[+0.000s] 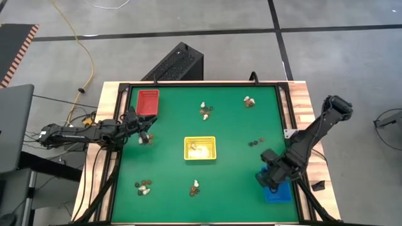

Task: Sort Halloween decoration
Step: Put the orange pumpkin toy into the red bin

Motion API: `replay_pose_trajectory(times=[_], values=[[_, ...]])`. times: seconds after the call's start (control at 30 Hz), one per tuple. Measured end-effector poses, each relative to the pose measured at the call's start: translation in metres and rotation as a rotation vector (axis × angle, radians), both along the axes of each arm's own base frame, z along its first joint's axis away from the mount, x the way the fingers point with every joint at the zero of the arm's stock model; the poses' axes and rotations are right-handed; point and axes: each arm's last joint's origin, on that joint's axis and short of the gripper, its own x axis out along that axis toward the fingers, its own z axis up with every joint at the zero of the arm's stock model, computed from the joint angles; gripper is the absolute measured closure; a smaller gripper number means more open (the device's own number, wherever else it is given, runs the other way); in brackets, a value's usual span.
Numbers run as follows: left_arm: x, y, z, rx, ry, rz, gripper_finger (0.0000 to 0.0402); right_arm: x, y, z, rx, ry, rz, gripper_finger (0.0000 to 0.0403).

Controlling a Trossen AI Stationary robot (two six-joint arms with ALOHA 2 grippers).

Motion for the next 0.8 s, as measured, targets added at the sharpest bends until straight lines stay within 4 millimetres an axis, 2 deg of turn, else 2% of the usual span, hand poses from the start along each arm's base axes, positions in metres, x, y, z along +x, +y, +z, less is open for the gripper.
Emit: replay_pose_trajectory(times=[0.17, 0.37, 0.5, 0.8], values=[[0.0, 0.0, 0.0, -0.008, -0.005, 0.0, 0.0332, 0.026, -0.031, -0.005, -0.172, -0.052, -0.013, 0.0171], [0.0, 0.0, 0.0, -0.009, -0.004, -0.009, 0.0332, 0.055, -0.074, -0.03, -0.206, 0.184, -0.008, 0.0175], [0.0, 0.0, -0.001, -0.01, 0.0, -0.01, 0.0332, 0.061, -0.105, -0.042, -0.188, 0.353, -0.01, 0.0176], [0.0, 0.0, -0.003, -0.011, 0.027, -0.009, 0.0332, 0.06, -0.153, -0.041, -0.084, 0.405, 0.282, 0.0176]])
